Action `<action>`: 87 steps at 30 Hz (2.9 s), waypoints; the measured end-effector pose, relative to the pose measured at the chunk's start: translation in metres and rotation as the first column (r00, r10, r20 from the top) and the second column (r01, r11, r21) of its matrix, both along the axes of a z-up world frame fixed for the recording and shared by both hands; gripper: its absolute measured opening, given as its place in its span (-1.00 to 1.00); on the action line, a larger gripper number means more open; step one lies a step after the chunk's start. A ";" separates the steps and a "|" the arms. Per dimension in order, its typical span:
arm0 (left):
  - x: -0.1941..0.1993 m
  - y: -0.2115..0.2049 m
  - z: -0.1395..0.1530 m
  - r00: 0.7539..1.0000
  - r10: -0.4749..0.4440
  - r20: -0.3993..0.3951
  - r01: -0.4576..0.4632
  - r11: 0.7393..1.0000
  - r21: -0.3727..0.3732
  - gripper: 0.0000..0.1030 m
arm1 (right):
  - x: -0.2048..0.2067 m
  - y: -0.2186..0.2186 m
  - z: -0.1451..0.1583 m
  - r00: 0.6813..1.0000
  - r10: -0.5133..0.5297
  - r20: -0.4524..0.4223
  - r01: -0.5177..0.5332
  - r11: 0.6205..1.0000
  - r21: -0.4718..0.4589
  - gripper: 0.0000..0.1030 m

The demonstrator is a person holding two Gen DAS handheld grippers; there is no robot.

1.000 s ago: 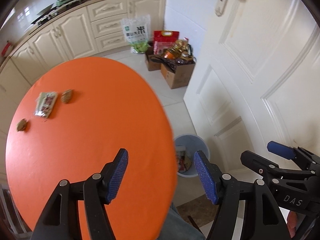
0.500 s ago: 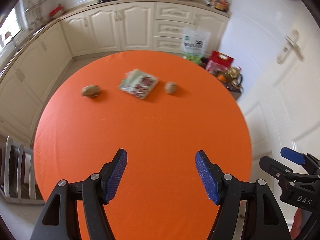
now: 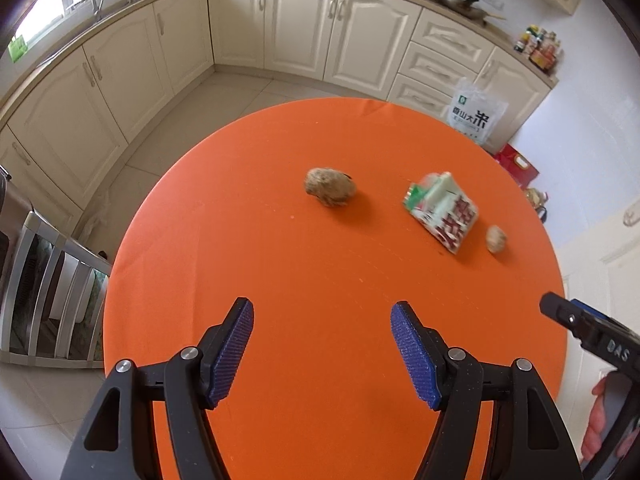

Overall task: Collect trash
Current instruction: 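Move both open tools back over the table, then grasp the larger potato with the left tool and lift it, then grasp the smaller potato with the right tool while left holds potato, then carry both potatoes to the blue bin and open both tools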

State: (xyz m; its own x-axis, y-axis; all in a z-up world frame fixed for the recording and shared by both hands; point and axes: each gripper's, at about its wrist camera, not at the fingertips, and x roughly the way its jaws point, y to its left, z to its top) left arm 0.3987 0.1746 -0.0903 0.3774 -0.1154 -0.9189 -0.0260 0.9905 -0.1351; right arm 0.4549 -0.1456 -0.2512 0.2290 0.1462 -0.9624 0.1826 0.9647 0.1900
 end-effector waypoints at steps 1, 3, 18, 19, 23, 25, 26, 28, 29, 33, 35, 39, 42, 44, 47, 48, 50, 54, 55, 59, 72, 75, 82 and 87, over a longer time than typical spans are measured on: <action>0.008 0.003 -0.002 1.000 0.004 -0.007 -0.004 1.000 -0.005 0.30 | 0.010 -0.001 -0.007 1.000 -0.010 -0.008 0.010 1.000 0.007 0.74; 0.028 0.011 -0.009 1.000 0.011 -0.015 -0.011 1.000 -0.004 0.30 | 0.026 -0.002 -0.018 1.000 -0.019 -0.021 0.019 0.999 0.028 0.74; 0.128 0.016 -0.051 0.996 -0.004 -0.089 0.003 1.000 -0.012 0.30 | 0.076 0.013 -0.057 0.996 0.037 -0.087 -0.038 0.999 -0.003 -0.35; 0.133 0.016 -0.054 0.996 -0.006 -0.094 0.005 1.000 -0.012 0.30 | 0.075 0.017 -0.058 0.994 0.058 -0.092 -0.060 0.998 -0.020 -0.43; 0.149 0.016 -0.062 0.994 0.015 -0.110 -0.016 1.000 -0.002 0.30 | 0.071 0.020 -0.060 0.993 0.084 -0.080 -0.086 0.996 -0.032 -0.52; 0.155 0.014 -0.068 0.992 0.018 -0.121 -0.019 1.000 -0.007 0.31 | 0.071 0.016 -0.061 0.994 0.079 -0.080 -0.080 0.997 -0.013 -0.52; 0.158 0.013 -0.067 0.994 0.017 -0.108 -0.018 1.000 -0.001 0.35 | 0.072 0.015 -0.061 0.994 0.081 -0.079 -0.082 0.997 -0.010 -0.52; 0.164 0.012 -0.066 0.995 0.025 -0.094 -0.026 1.000 -0.016 0.35 | 0.071 0.016 -0.062 0.993 0.092 -0.075 -0.094 0.995 -0.016 -0.52; 0.167 0.011 -0.067 0.995 0.036 -0.091 -0.039 0.999 -0.027 0.35 | 0.071 0.016 -0.061 0.993 0.095 -0.074 -0.097 0.995 -0.020 -0.52; 0.167 0.002 -0.074 0.998 0.016 -0.057 -0.015 1.000 0.016 -0.05 | 0.071 0.017 -0.061 0.992 0.101 -0.070 -0.103 0.994 -0.020 -0.52; 0.163 -0.003 -0.077 0.999 0.001 -0.052 -0.001 1.000 -0.012 -0.22 | 0.071 0.016 -0.061 0.993 0.098 -0.070 -0.099 0.995 -0.013 -0.52; 0.157 -0.012 -0.079 0.999 -0.010 -0.040 0.011 1.000 0.024 -0.25 | 0.070 0.016 -0.059 0.993 0.098 -0.065 -0.099 0.995 -0.017 -0.53; 0.150 -0.019 -0.078 0.999 -0.022 -0.040 0.023 0.999 0.031 -0.25 | 0.068 0.016 -0.059 0.992 0.109 -0.067 -0.110 0.994 -0.012 -0.53; 0.146 -0.023 -0.078 0.999 -0.028 -0.044 0.029 0.999 0.028 -0.25 | 0.067 0.014 -0.059 0.992 0.108 -0.069 -0.109 0.994 -0.008 -0.53; 0.141 -0.029 -0.075 0.999 -0.017 -0.033 0.019 0.998 0.059 -0.25 | 0.064 0.015 -0.058 0.992 0.106 -0.073 -0.107 0.994 -0.010 -0.53; 0.137 -0.033 -0.074 0.999 -0.016 -0.031 0.018 0.998 0.063 -0.25 | 0.063 0.015 -0.057 0.992 0.104 -0.075 -0.105 0.994 -0.006 -0.53; 0.131 -0.040 -0.073 0.999 -0.026 -0.032 0.028 0.998 0.062 -0.25 | 0.060 0.015 -0.056 0.992 0.105 -0.077 -0.105 0.994 -0.001 -0.53; 0.122 -0.046 -0.065 0.999 -0.034 -0.026 0.036 0.997 0.067 -0.25 | 0.053 0.011 -0.050 0.993 0.093 -0.072 -0.094 0.995 -0.016 -0.53; 0.118 -0.048 -0.063 0.999 -0.038 -0.024 0.040 0.997 0.068 -0.25 | 0.050 0.008 -0.048 0.994 0.088 -0.070 -0.090 0.996 -0.016 -0.53; 0.101 -0.058 -0.052 0.998 -0.066 -0.013 0.067 0.995 0.069 -0.25 | 0.036 0.000 -0.035 0.996 0.076 -0.054 -0.077 0.997 -0.019 -0.53; 0.021 -0.124 -0.006 0.980 -0.197 0.035 0.195 0.978 0.069 -0.25 | -0.048 -0.068 0.025 0.999 -0.046 0.011 0.046 0.997 -0.057 -0.53; 0.000 -0.143 0.004 0.971 -0.234 0.054 0.230 0.970 0.076 -0.25 | -0.073 -0.088 0.036 0.997 -0.074 0.021 0.075 0.994 -0.075 -0.53; -0.053 -0.199 0.023 0.930 -0.355 0.091 0.348 0.933 0.090 -0.25 | -0.137 -0.142 0.054 0.983 -0.181 0.032 0.183 0.979 -0.087 -0.53; -0.087 -0.246 0.026 0.880 -0.466 0.091 0.459 0.884 0.087 -0.25 | -0.184 -0.183 0.061 0.962 -0.269 0.039 0.272 0.959 -0.085 -0.53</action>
State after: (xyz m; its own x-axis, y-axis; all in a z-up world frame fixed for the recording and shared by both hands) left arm 0.3116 -0.0719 -0.0646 0.3905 -0.2452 -0.8874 0.4478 0.8928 -0.0497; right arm 0.2710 -0.3287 -0.1904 0.2742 -0.0105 -0.9616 0.4349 0.8932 0.1142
